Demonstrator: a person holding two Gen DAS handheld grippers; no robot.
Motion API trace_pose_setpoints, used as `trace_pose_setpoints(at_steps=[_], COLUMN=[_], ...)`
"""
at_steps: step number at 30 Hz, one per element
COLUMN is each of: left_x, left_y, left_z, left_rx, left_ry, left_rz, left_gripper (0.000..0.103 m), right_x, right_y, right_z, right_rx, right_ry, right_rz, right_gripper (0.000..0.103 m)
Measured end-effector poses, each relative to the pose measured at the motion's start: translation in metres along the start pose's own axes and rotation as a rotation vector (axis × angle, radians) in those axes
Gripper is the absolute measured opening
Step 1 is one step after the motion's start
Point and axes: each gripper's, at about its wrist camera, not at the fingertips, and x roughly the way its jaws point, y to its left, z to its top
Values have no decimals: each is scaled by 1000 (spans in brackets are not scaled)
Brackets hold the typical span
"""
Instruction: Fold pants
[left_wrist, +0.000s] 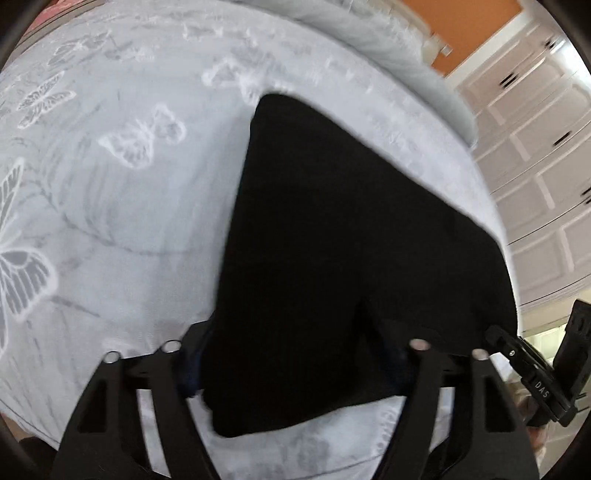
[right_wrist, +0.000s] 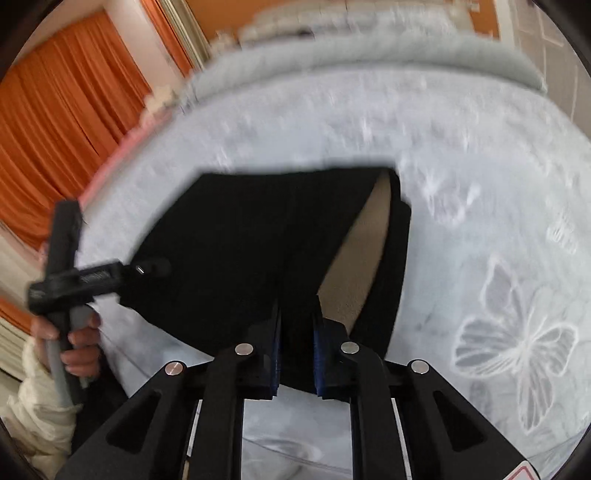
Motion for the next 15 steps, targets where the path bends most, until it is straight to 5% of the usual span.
trace_pose_setpoints(at_steps=[1,4,6,8,9,12,15], left_x=[-1,10,8,0,-3,-1,-2], left_y=[4,17,19,22,26,42,44], left_z=[1,-1,-3,-4,-5,-6,-10], left_rx=[-6,-35,-32,-27,-39,-81,-76], left_ry=[7,63,71,44,34,71,81], left_rz=[-10,25,-8,-4,-6,-47,-51], left_gripper=[68,81,85,96,97,97,97], right_x=[-3,28,23,5,-1,1,27], right_y=[-3,-27,-37,-38,-38,-30,-12], right_z=[-1,-9,-11,-15,-20,-33,-37], right_rx=[14,65,121,100,89,26,-104], right_ry=[-5,166,149,97,88,108,167], right_rz=[4,-113,-67,-78,-96,-94,-182], right_gripper=[14,49,50,76,82,83,80])
